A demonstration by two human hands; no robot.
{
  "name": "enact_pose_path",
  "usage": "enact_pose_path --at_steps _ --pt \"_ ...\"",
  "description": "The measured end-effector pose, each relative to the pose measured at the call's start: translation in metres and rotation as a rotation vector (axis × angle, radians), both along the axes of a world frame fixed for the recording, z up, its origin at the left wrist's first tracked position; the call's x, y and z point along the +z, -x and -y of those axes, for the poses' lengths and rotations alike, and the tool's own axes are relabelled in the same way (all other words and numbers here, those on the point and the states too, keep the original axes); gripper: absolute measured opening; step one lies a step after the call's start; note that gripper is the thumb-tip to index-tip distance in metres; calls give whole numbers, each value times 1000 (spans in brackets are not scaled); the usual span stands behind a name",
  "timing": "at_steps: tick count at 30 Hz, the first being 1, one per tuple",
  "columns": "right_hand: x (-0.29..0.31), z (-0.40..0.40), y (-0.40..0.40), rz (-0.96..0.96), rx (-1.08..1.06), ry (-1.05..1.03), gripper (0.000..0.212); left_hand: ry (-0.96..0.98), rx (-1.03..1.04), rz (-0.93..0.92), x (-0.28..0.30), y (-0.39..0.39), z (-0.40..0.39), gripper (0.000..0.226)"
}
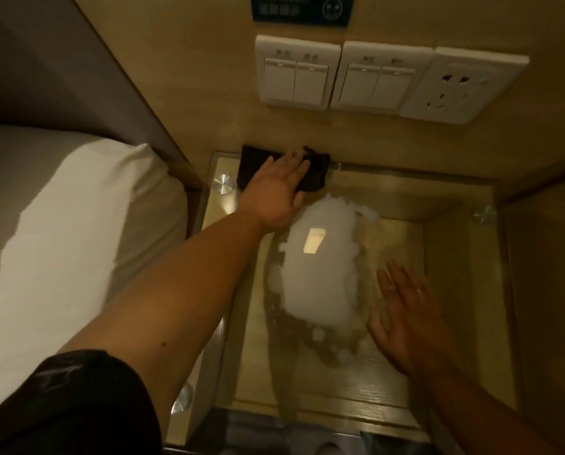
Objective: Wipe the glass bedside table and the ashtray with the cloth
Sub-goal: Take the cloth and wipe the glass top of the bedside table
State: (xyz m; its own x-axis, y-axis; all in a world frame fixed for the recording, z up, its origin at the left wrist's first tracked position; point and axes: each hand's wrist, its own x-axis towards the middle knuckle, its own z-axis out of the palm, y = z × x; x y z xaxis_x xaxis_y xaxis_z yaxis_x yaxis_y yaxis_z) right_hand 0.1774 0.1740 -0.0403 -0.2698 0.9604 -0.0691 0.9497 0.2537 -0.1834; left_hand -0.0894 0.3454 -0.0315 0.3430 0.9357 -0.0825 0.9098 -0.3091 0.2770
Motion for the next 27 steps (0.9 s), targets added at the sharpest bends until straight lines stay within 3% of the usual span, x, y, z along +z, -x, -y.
enact_pose_path --at_steps 12,27 --pt "-1 1 -2 52 5 36 64 31 46 -39 4 -5 30 56" --pt "6 2 2 56 -15 61 69 38 70 -2 4 2 123 56"
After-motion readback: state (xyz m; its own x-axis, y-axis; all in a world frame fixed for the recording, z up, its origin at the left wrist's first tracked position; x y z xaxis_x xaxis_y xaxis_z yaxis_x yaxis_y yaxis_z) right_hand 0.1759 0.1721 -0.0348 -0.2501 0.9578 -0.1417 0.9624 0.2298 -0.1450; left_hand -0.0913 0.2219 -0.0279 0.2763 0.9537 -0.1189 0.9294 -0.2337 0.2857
